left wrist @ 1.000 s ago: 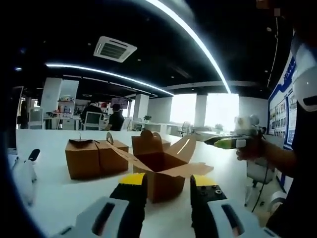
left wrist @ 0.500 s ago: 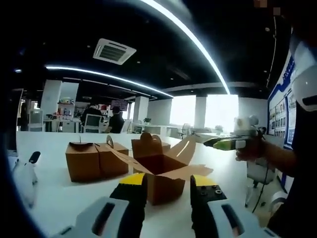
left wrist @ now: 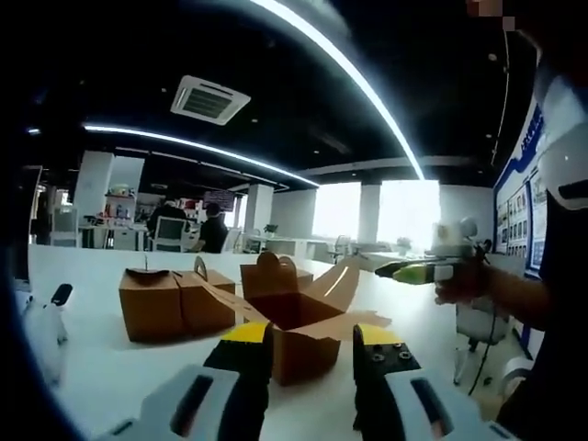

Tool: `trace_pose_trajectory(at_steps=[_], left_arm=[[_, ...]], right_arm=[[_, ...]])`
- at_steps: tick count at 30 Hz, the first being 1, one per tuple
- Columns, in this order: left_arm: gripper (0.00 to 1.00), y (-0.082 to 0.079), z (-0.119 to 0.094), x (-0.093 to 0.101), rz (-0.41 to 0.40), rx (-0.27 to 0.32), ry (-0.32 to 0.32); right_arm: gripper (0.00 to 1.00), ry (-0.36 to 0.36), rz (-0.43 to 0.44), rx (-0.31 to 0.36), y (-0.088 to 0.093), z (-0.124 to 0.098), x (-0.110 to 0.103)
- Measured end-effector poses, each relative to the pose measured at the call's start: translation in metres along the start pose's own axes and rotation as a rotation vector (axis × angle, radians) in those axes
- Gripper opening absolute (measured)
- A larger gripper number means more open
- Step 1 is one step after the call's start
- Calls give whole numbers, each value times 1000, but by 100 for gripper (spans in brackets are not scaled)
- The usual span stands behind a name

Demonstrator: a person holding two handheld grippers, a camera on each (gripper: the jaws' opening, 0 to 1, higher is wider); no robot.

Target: Pick up one paper box from the group, open the paper box, and remove the item inside

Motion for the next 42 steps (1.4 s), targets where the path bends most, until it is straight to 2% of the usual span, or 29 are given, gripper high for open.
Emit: trace_pose_trajectory(at_steps=[5, 13, 18, 26, 29, 38, 42], left_arm=[[36, -1, 0, -1, 2, 11, -4], [36, -5, 3, -4, 25, 13, -5], [36, -2, 3, -3, 9, 26, -8], [29, -4, 0, -9, 43, 11, -55], [30, -6, 1, -8, 36, 32, -58], [31, -2, 0, -4, 30, 13, -43], [32, -3, -1, -6, 29, 11, -45]], right_arm=[[31, -17, -36, -19, 1, 1, -7], [30, 31, 16, 0, 3, -3, 1], [28, 30, 33, -24, 4, -1, 2], [28, 29, 34, -13, 4, -2, 2], [28, 12, 38, -76, 8, 1, 0], [28, 12, 64, -35, 5, 2, 0], [29, 16, 44, -22, 6, -1, -1]])
Point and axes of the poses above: the point that each gripper's makers call its tool centre point, and the gripper's own axes: z roughly forward along the fingers, x roughly to its right, y roughly out of its underside, the point moved 9 cm from there along -z, roughly backward along the fingers, and after that the axes turned 8 degrees about z, right-handed, at the moved point
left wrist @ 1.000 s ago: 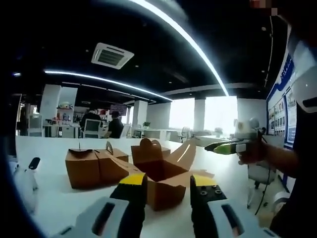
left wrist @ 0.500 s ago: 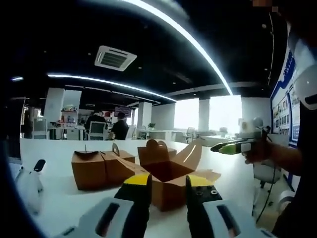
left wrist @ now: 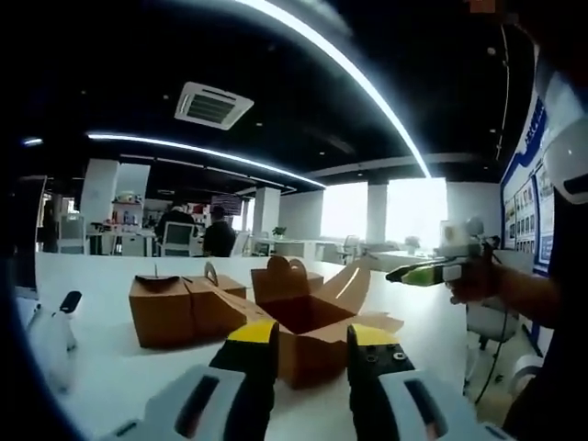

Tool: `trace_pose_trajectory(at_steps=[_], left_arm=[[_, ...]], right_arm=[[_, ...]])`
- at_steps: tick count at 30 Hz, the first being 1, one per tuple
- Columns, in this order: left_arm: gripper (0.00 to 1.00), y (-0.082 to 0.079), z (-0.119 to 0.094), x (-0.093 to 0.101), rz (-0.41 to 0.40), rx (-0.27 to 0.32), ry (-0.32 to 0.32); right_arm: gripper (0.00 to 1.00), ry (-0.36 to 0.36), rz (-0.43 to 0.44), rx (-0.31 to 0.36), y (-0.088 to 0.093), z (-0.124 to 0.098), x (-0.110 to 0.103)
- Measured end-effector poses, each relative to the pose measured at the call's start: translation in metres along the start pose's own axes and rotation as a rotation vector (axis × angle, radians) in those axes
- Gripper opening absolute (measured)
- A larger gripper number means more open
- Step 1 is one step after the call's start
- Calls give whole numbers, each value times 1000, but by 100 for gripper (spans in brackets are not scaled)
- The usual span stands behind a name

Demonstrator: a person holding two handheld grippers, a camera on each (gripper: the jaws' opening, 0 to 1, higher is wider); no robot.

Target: Pick up one paper box from the group, open the paper box, and remove the item inside

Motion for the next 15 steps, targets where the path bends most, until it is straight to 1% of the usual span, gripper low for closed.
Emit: trace_pose_trajectory(at_steps=[4, 12, 15], left_arm=[[32, 1, 1, 0, -3, -2, -2], [32, 2, 0, 2, -6, -4, 3], [32, 0, -1, 2, -4, 1, 5]], right_arm=[[29, 4, -3, -7, 1, -1, 1], [29, 10, -8, 3, -4, -2, 2], [29, 12, -7, 4, -2, -2, 0]])
Point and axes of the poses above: the point that each gripper's makers call its tool centre point, and the gripper's own axes: z roughly forward along the fingers, x roughly to its right, y roughly out of its underside, the point moved 9 cm from there along -z, roughly backward along the fingers, and after that the axes turned 8 degrees about z, right-handed, at the moved point
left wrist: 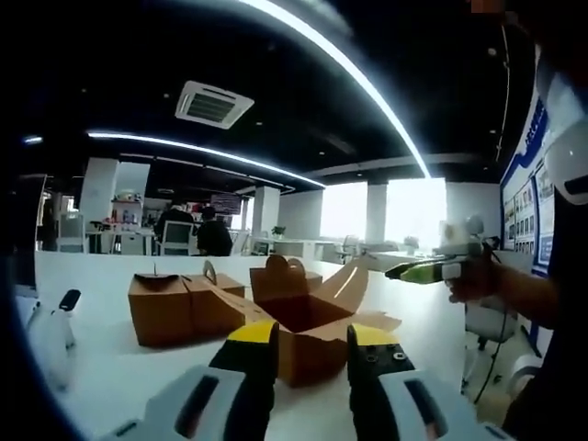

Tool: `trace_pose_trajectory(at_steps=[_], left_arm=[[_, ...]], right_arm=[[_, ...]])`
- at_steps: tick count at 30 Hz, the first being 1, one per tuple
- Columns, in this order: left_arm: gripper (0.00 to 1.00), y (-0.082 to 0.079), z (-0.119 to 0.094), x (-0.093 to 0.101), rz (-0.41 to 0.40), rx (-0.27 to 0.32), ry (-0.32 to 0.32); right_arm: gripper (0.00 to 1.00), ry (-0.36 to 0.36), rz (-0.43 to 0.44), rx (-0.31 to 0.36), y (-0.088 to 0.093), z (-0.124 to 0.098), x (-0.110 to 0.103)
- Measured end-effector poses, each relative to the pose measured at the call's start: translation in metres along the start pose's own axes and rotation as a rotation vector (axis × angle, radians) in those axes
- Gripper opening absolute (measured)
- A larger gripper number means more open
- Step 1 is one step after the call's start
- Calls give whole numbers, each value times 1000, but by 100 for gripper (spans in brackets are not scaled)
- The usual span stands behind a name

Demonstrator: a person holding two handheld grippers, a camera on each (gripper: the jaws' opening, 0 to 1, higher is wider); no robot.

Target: Pick up one paper box from the group, open the paper box, and remove the item inside

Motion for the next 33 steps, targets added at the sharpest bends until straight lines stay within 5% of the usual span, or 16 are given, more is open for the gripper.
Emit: trace_pose_trajectory(at_steps=[33], left_arm=[[32, -1, 4, 3, 4, -6, -1]], right_arm=[[28, 53, 1, -11, 1, -5, 10]])
Point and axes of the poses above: the point that each gripper's makers call its tool centre point, and the gripper's own axes: z roughly forward along the fingers, x roughly to its right, y roughly out of its underside, the point moved 9 cm from there along -z, roughly backward along the fingers, and after that the axes turned 8 degrees about z, right-handed, at the moved point
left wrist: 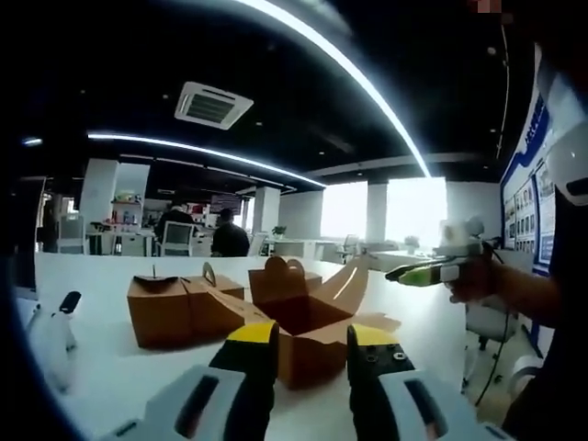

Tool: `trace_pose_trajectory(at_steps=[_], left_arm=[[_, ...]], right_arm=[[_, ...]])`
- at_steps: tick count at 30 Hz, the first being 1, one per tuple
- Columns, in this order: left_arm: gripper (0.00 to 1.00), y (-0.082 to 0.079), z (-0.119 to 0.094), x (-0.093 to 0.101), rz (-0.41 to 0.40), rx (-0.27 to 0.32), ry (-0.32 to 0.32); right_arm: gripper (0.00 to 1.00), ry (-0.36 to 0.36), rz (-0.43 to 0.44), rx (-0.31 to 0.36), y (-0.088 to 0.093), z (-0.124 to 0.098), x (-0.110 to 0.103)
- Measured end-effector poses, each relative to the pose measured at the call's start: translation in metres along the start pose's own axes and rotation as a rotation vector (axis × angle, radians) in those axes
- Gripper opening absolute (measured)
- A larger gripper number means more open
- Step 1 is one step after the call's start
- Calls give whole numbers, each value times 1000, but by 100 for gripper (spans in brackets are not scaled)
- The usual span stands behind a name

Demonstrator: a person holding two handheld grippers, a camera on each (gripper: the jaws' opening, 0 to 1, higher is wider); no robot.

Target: Pick up one paper box from the group, open the paper box, and remove the item inside

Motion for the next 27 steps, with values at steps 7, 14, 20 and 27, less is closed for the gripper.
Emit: trace_pose_trajectory(at_steps=[7, 14, 20, 27], left_arm=[[32, 1, 0, 2, -2, 0, 7], [32, -4, -5, -1, 3, 8, -3], [32, 1, -7, -2, -7, 5, -16], [32, 3, -7, 0, -6, 0, -8]], right_arm=[[28, 9, 1, 9, -2, 0, 1], [28, 9, 5, 15, -4, 5, -1], [28, 11, 0, 2, -3, 5, -2], [28, 27, 2, -2, -2, 0, -1]])
Point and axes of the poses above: the point that each gripper's makers call its tool centre point, and the gripper's own axes: z roughly forward along the fingers, x roughly to its right, y roughly out of its underside, the point moved 9 cm from there along -z, roughly backward along the fingers, and after that the axes turned 8 degrees about z, right-handed, at the moved point
